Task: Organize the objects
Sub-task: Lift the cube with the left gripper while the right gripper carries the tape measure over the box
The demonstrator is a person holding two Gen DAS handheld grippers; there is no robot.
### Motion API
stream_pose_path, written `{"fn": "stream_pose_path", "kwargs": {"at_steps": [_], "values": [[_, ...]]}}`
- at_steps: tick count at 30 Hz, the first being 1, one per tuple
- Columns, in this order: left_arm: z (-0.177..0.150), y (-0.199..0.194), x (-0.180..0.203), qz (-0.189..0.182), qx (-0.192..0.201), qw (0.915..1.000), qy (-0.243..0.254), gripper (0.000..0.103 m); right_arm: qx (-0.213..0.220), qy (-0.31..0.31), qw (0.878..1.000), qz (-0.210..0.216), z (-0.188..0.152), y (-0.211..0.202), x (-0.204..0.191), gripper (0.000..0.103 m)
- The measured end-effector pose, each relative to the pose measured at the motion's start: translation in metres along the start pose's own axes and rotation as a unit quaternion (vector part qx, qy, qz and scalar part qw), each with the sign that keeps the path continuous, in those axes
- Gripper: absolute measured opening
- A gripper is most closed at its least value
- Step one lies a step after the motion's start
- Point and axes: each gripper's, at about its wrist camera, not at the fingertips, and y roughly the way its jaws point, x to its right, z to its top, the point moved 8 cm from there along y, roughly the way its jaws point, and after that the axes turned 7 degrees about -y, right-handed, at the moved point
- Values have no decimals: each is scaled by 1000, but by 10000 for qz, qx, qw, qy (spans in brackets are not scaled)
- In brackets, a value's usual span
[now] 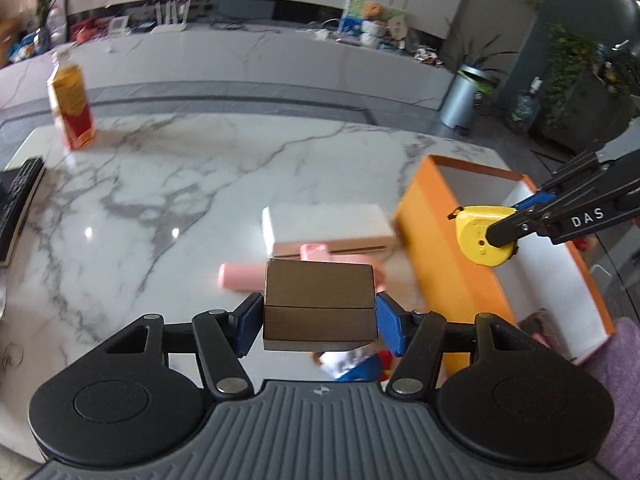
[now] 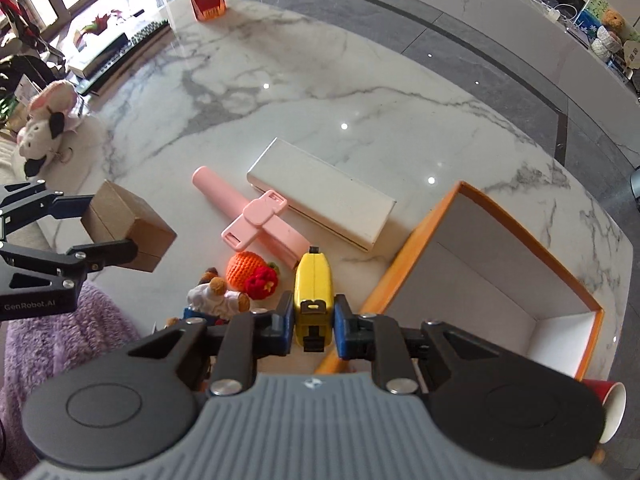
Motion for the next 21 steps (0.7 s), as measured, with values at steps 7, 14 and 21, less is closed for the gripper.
{"fn": "stream_pose_path", "kwargs": {"at_steps": [7, 14, 21], "values": [[4, -3, 108, -924, -63, 9895, 1109, 70, 130, 492, 9980, -377, -69, -51, 37, 21], [-16, 37, 214, -1778, -419, 9596, 2142, 70, 302, 1277, 9901, -497, -146, -75, 84, 21], [-40, 90, 276, -2230, -829, 9249, 2966, 70, 562, 1780, 9814, -442, -186, -90, 118, 21]]}}
